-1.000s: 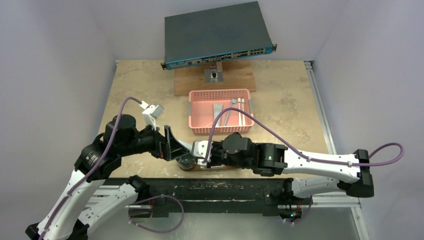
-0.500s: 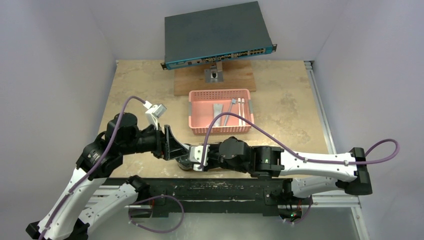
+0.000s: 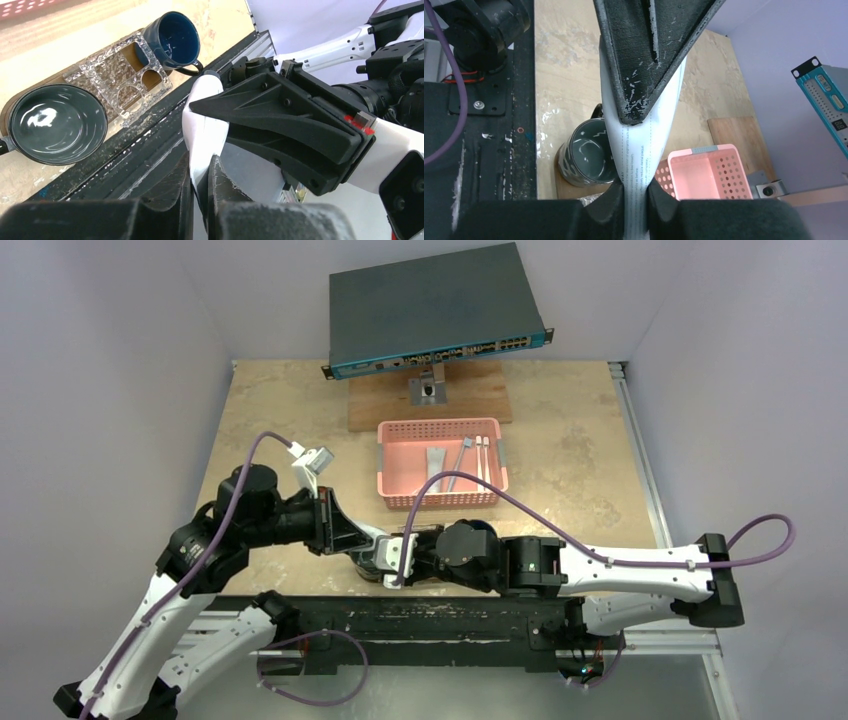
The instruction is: Prepare toiletry sets of a toothbrush and toothpaste on the tray
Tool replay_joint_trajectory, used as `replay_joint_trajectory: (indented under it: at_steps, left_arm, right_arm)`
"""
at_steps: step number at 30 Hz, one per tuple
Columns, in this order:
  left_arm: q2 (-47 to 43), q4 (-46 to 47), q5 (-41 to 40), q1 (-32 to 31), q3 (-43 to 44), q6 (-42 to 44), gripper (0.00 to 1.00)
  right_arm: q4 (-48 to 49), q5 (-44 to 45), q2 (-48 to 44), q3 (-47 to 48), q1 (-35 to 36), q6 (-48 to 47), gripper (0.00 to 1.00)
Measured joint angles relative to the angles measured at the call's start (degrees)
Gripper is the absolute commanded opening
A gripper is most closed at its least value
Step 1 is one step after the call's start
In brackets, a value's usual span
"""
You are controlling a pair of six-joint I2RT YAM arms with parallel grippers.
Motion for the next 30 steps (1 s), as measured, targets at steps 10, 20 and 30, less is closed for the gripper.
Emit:
replay_joint_trajectory:
  at_steps: [10,20,30]
  left_arm:
    - [-0.1,0.0,-1.3,0.0,-0.3,0.5,0.00]
    - [-0.6,-1.4,-3.0,0.0,-0.6,3.9,0.00]
    - [2.2,-5.6,-4.2,-0.1,2.1,10.1,0.00]
  right_arm:
    - [-0.1,0.3,-0.5,0.3,0.2,0.7,0.59]
    - [-1.6,-1.4,-3.9,0.5,0.2,4.2,0.71]
    - [-5.9,2.2,-4.7,4.0,-3.9,11.7,0.72]
